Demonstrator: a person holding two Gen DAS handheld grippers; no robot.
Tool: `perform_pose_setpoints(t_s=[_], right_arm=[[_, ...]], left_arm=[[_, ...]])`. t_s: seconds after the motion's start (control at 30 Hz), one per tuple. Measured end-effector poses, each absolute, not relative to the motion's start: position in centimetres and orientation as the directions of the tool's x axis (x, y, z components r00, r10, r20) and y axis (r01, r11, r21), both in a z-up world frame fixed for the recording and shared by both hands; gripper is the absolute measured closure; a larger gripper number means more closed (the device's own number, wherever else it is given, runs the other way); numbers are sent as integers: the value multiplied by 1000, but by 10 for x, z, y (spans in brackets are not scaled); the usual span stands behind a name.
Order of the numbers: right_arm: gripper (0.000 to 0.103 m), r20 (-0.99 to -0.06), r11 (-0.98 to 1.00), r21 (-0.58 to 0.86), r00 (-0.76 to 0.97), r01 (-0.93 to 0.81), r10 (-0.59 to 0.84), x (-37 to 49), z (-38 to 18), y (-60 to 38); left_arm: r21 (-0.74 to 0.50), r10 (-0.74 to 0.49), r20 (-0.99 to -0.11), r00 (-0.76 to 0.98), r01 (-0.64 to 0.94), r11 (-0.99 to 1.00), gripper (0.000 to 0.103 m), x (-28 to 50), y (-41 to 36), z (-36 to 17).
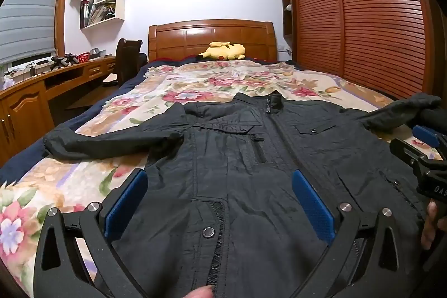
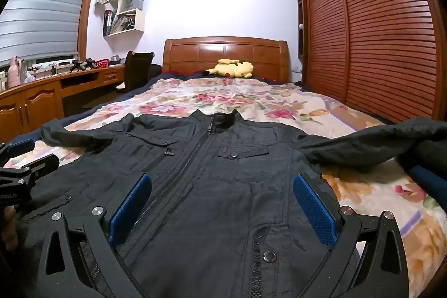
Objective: Fold large clothes
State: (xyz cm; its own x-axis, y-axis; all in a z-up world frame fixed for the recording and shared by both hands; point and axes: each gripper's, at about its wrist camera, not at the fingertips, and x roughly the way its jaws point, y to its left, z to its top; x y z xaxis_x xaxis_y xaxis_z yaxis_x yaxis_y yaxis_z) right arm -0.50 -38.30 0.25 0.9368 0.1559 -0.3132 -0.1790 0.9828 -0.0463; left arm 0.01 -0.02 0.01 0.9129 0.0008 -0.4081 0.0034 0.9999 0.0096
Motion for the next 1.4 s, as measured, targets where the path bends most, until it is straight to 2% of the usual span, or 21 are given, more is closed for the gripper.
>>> perform_pose_setpoints(t_s=[1.4], right_arm=[[2,-314,984,-23,936,-175,160,-4,1,-385]], left_arm=[[8,3,-398,917,0,1000,0,-3,9,5]])
